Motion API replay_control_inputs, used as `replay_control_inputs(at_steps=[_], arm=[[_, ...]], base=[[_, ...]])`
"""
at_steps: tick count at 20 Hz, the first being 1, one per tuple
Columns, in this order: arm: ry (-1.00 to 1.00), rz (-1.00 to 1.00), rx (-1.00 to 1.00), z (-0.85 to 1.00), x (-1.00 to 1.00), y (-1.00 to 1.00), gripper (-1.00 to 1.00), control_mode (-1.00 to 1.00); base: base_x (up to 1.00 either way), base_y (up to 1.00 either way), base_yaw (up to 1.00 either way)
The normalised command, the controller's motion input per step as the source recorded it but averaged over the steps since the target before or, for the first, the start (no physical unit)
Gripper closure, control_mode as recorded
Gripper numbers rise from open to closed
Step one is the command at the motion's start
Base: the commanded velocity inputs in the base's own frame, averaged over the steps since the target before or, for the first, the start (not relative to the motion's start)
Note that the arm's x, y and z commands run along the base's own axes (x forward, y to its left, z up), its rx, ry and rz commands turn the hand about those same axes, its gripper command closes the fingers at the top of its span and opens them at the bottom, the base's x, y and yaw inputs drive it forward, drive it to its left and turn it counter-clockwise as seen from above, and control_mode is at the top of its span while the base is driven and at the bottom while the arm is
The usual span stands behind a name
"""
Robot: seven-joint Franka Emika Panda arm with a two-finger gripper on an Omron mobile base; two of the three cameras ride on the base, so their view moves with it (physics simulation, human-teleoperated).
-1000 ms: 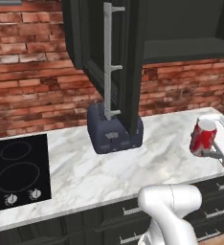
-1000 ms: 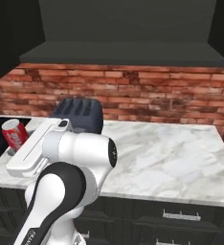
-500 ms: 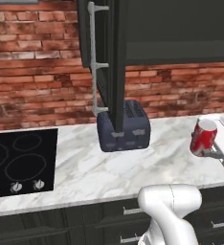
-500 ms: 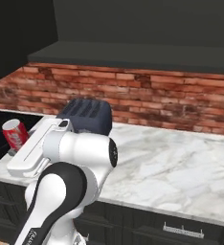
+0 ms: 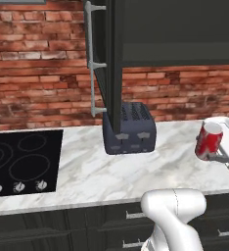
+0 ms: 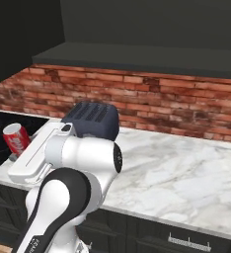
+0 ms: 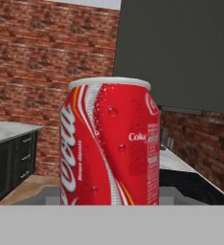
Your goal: Pick the can from the counter and place it in the open cabinet.
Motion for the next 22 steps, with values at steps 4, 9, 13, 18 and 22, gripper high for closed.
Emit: replay_control_inputs(at_steps=[4,9,13,18,22], arm=[[0.00,0.00,0.00,0.00,0.00,0.00,1.00,1.00],[0.00,0.00,0.00,0.00,0.00,0.00,1.00,-1.00],[0.00,0.00,0.00,0.07,0.00,0.00,1.00,-1.00],[0.00,0.00,0.00,0.23,0.00,0.00,1.00,-1.00],[0.00,0.00,0.00,0.30,0.00,0.00,1.00,-1.00]], base=[[0.09,0.00,0.00],[0.00,0.00,0.00],[0.00,0.00,0.00],[0.00,0.00,0.00],[0.00,0.00,0.00]])
